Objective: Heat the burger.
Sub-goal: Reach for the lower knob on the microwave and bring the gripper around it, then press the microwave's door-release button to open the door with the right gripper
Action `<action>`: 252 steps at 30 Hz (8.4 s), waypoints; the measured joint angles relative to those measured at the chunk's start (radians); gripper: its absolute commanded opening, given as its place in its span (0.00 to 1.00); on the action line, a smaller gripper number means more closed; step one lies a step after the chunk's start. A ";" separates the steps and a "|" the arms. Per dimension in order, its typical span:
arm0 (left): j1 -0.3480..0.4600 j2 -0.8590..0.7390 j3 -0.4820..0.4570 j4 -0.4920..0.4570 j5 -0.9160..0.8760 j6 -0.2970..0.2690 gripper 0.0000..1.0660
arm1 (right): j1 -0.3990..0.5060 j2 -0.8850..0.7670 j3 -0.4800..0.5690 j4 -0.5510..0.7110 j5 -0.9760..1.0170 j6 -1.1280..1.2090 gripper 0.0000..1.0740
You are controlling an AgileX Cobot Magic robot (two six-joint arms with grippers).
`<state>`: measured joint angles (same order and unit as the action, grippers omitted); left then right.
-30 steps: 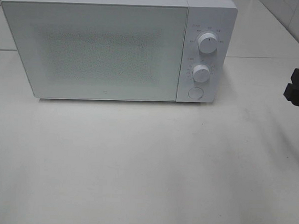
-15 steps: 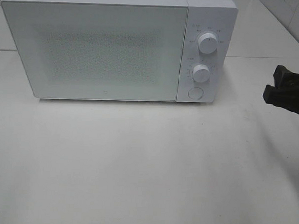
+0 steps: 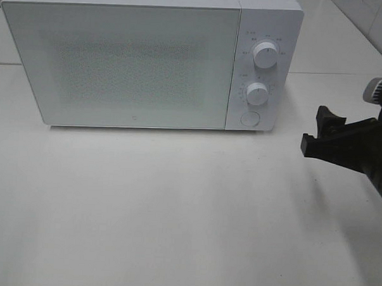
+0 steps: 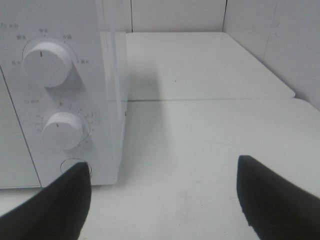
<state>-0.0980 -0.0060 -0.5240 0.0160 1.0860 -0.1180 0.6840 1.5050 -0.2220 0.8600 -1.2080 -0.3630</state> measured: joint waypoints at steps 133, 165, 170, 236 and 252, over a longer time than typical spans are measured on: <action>0.000 0.000 0.000 0.000 0.000 0.000 0.92 | -0.071 0.588 -0.579 -0.143 0.031 1.097 0.00; 0.000 0.000 0.000 0.000 0.000 0.000 0.92 | -0.077 0.593 -0.572 -0.176 0.024 1.913 0.00; 0.000 0.000 0.000 0.000 0.000 0.000 0.92 | -0.077 0.593 -0.572 -0.176 0.024 1.913 0.02; 0.000 0.000 0.000 0.000 0.000 0.000 0.92 | -0.048 0.265 -0.442 -0.442 0.549 1.004 0.67; 0.000 0.000 0.000 0.000 0.000 0.000 0.92 | -0.146 -0.021 -0.449 -0.610 1.036 0.545 0.67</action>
<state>-0.0980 -0.0060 -0.5240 0.0160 1.0860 -0.1180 0.5380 1.4840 -0.6710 0.2500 -0.1720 0.1820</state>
